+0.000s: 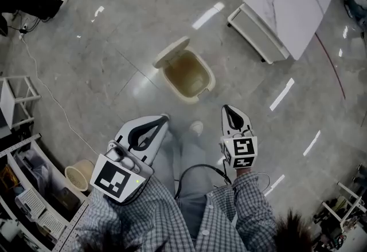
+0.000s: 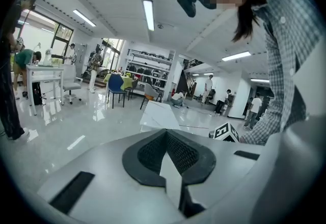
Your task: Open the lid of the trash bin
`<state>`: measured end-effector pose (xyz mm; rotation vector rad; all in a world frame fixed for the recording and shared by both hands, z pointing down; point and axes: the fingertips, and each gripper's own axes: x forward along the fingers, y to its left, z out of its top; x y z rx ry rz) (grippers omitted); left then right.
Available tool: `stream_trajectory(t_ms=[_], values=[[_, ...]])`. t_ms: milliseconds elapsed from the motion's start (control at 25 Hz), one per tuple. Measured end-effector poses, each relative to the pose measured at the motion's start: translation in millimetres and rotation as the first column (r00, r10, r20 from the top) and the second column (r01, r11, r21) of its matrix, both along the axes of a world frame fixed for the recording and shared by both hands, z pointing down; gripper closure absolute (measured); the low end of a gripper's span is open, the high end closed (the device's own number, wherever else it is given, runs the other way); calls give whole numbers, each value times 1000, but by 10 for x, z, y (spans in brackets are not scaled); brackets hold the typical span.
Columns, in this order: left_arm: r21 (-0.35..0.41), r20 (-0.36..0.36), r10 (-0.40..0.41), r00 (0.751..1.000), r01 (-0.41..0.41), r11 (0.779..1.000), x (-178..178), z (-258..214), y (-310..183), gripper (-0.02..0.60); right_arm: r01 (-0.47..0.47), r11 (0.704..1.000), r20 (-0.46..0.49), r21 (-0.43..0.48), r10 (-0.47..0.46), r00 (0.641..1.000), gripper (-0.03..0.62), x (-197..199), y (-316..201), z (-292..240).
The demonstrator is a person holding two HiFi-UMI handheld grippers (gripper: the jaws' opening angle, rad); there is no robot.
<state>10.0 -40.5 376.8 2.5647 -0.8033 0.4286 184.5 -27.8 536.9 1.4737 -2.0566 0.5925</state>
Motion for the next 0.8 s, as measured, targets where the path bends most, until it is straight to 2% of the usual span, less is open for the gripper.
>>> stream_trajectory(t_ms=[280, 400, 560, 800], values=[[89, -37, -7, 999, 11, 996, -25, -567, -120, 577, -70, 995, 29, 71, 68, 997, 574, 62, -11, -625], [114, -12, 5, 1000, -4, 994, -35, -738, -128, 577, -40, 993, 53, 111, 34, 998, 574, -32, -5, -936], [158, -30, 6, 1000, -1, 987, -82, -1015, -167, 577, 28, 986, 26, 162, -33, 999, 574, -184, 75, -1343], [210, -83, -30, 996, 47, 977, -193, -1358, -239, 577, -26, 965, 51, 259, 14, 999, 574, -193, 11, -1877]])
